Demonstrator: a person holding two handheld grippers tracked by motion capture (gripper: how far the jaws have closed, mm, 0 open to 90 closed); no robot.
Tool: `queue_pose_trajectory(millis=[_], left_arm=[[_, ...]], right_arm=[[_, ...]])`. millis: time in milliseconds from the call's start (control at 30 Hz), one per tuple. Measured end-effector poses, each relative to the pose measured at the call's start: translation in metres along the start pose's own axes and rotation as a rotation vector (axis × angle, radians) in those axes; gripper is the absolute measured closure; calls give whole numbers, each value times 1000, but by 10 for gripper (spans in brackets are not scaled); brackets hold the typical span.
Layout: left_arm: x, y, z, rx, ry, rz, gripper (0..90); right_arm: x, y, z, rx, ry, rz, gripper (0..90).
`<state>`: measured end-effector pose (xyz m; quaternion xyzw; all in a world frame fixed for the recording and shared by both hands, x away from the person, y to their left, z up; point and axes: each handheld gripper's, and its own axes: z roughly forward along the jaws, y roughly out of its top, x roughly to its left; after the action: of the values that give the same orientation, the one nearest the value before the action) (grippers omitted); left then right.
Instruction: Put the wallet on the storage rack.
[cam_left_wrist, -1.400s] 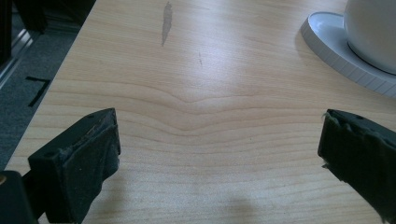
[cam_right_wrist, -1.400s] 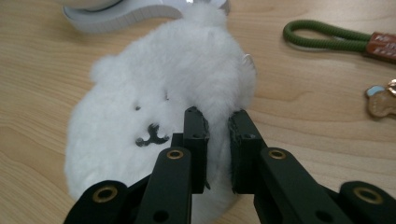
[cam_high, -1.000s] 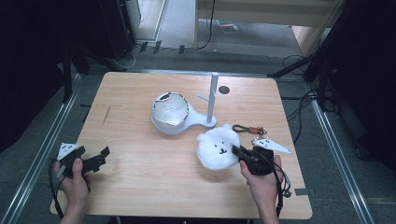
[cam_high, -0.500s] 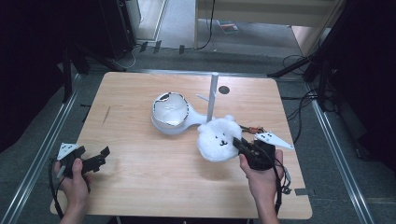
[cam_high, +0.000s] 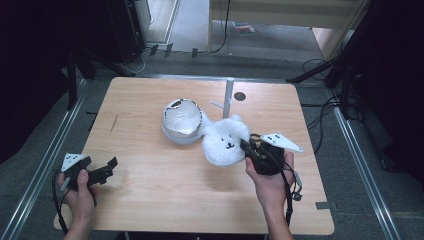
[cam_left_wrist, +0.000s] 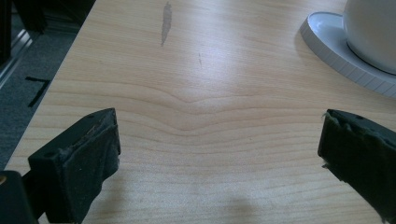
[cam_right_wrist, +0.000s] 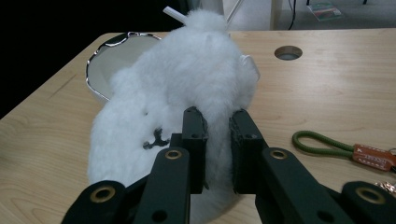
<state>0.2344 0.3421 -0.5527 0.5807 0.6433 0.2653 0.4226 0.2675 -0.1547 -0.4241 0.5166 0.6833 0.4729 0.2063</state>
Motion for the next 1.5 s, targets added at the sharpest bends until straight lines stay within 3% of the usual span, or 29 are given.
queue_pose_trajectory(millis=[367,833,1500], left_arm=[[0,0,0,-4,-1,2,0],[0,0,0,-6,0,3,0],[-1,0,0,-3,-1,5,0]], right_arm=[[21,15,18,-21,-21,-34,797],[51,32,57,-21,-74,-103,796],[76,43,98,-10,-218,-169,795]])
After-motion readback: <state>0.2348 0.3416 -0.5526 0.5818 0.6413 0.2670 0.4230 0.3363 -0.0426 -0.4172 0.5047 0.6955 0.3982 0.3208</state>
